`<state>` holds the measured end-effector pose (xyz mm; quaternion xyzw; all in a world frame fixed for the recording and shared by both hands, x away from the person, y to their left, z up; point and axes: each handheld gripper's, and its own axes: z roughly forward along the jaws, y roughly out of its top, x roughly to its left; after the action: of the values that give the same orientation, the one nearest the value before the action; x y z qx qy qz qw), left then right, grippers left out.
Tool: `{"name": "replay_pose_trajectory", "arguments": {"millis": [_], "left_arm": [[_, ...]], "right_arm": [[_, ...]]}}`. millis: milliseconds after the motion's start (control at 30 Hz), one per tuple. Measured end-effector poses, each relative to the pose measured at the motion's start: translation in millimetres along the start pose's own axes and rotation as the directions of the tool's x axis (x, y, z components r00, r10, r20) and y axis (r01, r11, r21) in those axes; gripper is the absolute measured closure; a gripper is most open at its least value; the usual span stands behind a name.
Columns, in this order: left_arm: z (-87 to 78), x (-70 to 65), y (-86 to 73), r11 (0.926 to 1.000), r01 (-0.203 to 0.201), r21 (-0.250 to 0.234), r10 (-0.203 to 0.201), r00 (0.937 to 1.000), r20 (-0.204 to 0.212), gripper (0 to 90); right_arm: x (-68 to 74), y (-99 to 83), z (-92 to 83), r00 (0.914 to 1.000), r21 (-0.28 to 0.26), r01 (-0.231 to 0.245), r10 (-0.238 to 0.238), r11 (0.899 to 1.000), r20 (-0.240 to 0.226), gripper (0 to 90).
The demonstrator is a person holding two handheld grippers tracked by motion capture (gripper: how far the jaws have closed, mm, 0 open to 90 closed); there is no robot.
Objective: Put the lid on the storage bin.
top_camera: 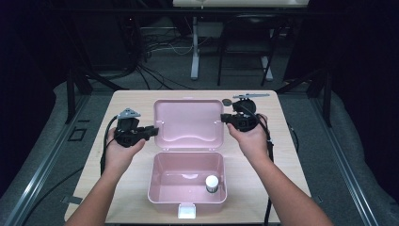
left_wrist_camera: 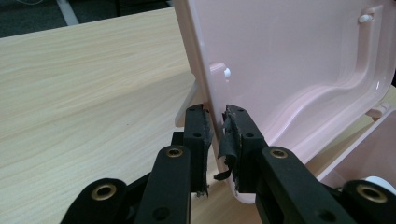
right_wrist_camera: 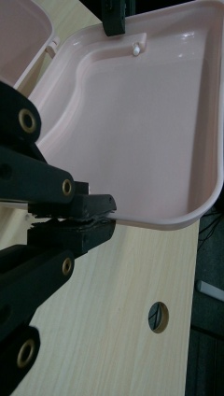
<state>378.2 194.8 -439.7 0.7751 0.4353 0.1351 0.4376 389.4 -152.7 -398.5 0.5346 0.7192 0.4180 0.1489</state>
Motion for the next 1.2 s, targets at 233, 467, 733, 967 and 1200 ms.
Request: {"name": "replay_pose_trajectory", "arguments": {"millis": [233,467,733,967,1200], "left_arm": [[-0.8,0.9,3.0,0.9999,0.000,-0.016,0.000,1.0000,-0.006,81.0],[-2.6,1.6,5.5,0.9995,-0.010,-0.029,0.009,0.9999,-0.008,81.7],[-5.3,2.7,12.3,0.9986,-0.013,-0.050,0.012,0.9998,-0.015,82.4],[-5.9,2.2,16.4,0.9968,-0.021,-0.077,0.019,0.9994,-0.027,83.1],[-7.1,2.9,13.7,0.9959,-0.026,-0.087,0.024,0.9994,-0.026,82.9]], "right_arm": [[-1.3,1.0,-2.0,0.9999,-0.020,0.003,-0.003,1.000,-0.011,87.1],[-0.7,2.3,-4.0,0.9999,-0.033,0.009,-0.010,0.999,-0.012,87.2],[2.5,5.9,-8.2,0.9998,-0.065,0.018,-0.019,0.998,-0.008,87.4],[4.0,8.4,-13.1,0.9995,-0.092,0.032,-0.033,0.995,-0.004,87.2],[5.0,5.4,-13.2,0.9989,-0.113,0.045,-0.047,0.993,-0.009,87.1]]}}
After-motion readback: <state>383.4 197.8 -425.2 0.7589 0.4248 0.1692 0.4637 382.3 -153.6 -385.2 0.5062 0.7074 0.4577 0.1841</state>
